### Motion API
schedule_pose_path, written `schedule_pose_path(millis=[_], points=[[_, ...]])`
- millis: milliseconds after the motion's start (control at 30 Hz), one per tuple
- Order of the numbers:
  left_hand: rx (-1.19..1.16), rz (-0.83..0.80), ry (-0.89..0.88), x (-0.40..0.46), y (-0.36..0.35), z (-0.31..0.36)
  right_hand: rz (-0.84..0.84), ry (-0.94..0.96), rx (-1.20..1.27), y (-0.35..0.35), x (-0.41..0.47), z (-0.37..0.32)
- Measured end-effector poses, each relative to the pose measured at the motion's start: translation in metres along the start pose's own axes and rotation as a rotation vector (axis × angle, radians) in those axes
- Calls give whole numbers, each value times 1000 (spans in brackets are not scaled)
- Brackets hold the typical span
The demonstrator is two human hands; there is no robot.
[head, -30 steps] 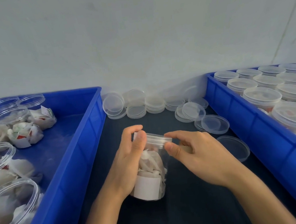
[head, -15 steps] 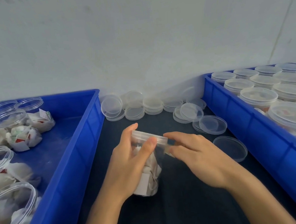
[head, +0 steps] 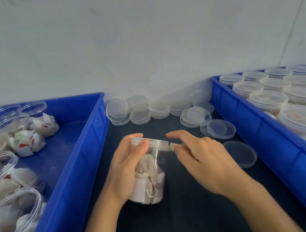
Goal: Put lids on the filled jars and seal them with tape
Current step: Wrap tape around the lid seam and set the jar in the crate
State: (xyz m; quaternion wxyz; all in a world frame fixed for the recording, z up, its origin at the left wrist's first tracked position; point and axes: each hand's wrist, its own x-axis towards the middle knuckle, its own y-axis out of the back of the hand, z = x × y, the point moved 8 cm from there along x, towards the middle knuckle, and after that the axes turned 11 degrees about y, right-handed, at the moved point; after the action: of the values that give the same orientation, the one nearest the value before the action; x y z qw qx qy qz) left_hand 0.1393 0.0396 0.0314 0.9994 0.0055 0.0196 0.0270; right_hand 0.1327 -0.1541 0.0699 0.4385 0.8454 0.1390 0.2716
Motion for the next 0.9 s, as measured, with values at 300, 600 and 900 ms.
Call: schedule_pose_path(millis=[300, 600, 900], points=[[-74, -75, 85, 0, -7, -10, -30, -65, -2, -9, 1, 9], [179, -46, 29, -4, -8, -2, -12, -82, 66, -8, 0, 12], [537, 166, -37, -13, -11, 19, 55, -37, -135, -3, 0, -7]])
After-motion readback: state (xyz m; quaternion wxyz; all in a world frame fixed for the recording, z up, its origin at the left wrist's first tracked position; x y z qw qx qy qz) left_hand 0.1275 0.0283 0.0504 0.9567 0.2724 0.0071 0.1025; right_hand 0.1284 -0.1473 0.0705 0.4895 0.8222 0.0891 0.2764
